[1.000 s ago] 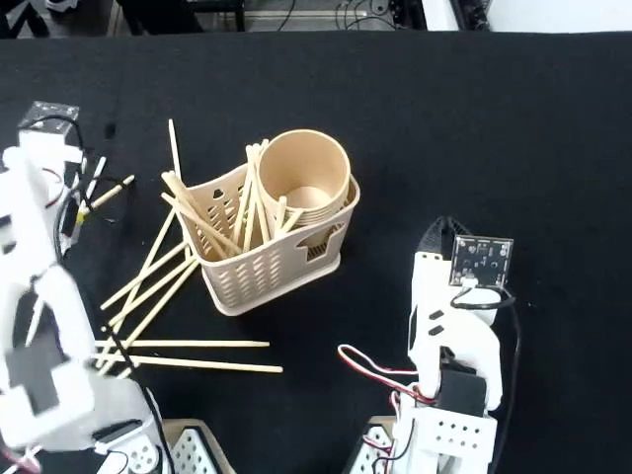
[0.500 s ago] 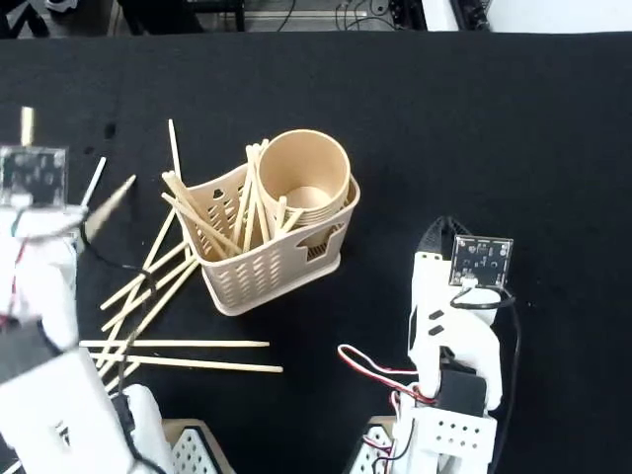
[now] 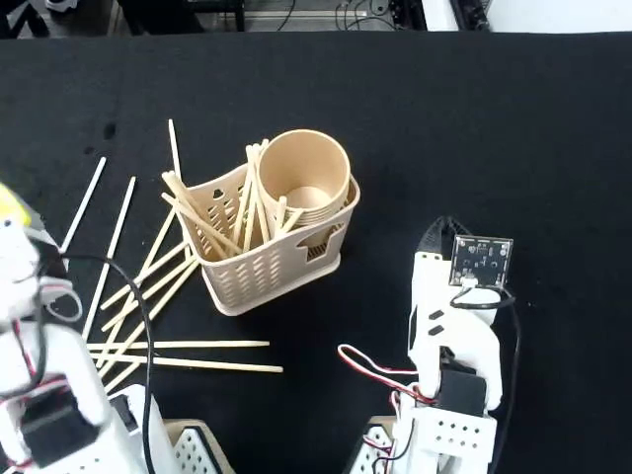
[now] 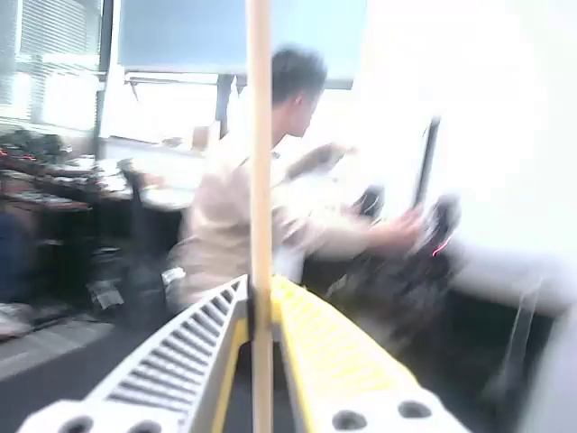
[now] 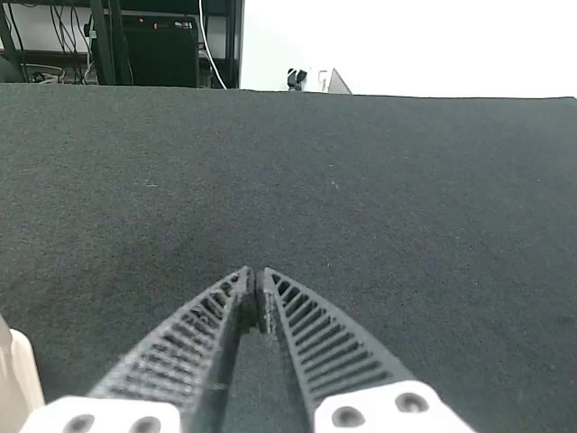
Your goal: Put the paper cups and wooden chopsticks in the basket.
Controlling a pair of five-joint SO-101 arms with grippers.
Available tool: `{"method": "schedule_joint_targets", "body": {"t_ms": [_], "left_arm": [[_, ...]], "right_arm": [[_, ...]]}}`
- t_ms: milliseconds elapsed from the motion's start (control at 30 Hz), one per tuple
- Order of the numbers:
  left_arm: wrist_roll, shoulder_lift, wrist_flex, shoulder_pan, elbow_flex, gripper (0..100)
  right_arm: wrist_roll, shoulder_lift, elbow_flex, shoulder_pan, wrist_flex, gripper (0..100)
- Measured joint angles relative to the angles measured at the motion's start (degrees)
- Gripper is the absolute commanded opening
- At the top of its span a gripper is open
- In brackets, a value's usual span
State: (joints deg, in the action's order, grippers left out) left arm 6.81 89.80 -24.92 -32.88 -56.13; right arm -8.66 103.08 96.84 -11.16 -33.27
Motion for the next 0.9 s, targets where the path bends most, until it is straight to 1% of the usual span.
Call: {"method": "schedule_joint_targets", "body": {"t_ms": [167, 200, 267, 333, 500, 600, 700, 833, 900], "left_arm": [[17.1, 7.6, -2.0, 0.2, 1.5, 3], [19.0, 9.7, -2.5, 1.8, 1.7, 3], [20.3, 13.1, -3.5, 6.4, 2.6, 3], [19.8, 13.6, -4.7, 12.8, 2.7, 3], [10.8, 12.2, -6.1, 30.2, -0.6, 3], [6.8, 10.9, -6.1, 37.3, -5.1, 3], [5.4, 10.7, -5.6, 39.1, -8.6, 3], [5.1, 10.6, -2.4, 39.7, -14.9, 4], [5.1, 10.6, -2.1, 39.7, -17.3, 11]], "right_arm": [[0.0, 0.0, 0.0, 0.0, 0.0, 1.3], [0.0, 0.0, 0.0, 0.0, 0.0, 1.3], [0.0, 0.0, 0.0, 0.0, 0.0, 1.3], [0.0, 0.0, 0.0, 0.0, 0.0, 1.3], [0.0, 0.0, 0.0, 0.0, 0.0, 1.3], [0.0, 0.0, 0.0, 0.0, 0.0, 1.3], [0.0, 0.0, 0.0, 0.0, 0.0, 1.3], [0.0, 0.0, 0.0, 0.0, 0.0, 1.3], [0.0, 0.0, 0.0, 0.0, 0.0, 1.3]]}}
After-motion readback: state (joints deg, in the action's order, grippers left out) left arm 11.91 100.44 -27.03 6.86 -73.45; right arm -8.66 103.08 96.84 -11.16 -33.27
